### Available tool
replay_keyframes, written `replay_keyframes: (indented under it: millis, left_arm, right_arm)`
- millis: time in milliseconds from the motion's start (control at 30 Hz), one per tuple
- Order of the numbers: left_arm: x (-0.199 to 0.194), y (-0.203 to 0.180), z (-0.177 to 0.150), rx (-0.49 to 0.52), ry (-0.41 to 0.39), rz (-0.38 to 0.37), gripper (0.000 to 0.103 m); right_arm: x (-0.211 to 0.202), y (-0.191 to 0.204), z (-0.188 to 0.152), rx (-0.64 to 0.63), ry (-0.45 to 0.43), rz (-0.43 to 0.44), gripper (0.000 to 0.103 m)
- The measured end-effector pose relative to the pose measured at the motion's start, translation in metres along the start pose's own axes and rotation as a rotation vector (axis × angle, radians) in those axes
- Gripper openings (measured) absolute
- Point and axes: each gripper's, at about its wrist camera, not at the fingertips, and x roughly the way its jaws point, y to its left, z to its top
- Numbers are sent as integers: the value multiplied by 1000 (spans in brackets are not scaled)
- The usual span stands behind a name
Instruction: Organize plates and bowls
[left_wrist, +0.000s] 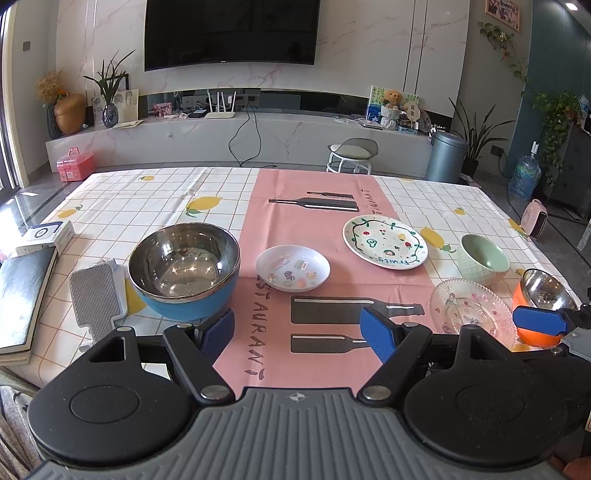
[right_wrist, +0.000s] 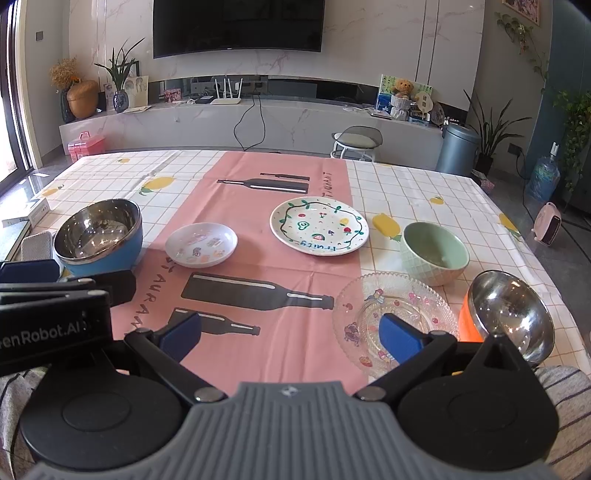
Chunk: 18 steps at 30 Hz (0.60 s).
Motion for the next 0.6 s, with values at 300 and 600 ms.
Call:
replay_keyframes:
  millis: [300, 600]
  left_arm:
    - [0, 2, -2, 2, 5, 5, 91]
    - [1, 4, -3, 2, 8, 5, 91]
  right_arm:
    - [1, 1, -2, 6, 8, 4, 100]
    - [5, 1, -2, 9, 20, 9, 100]
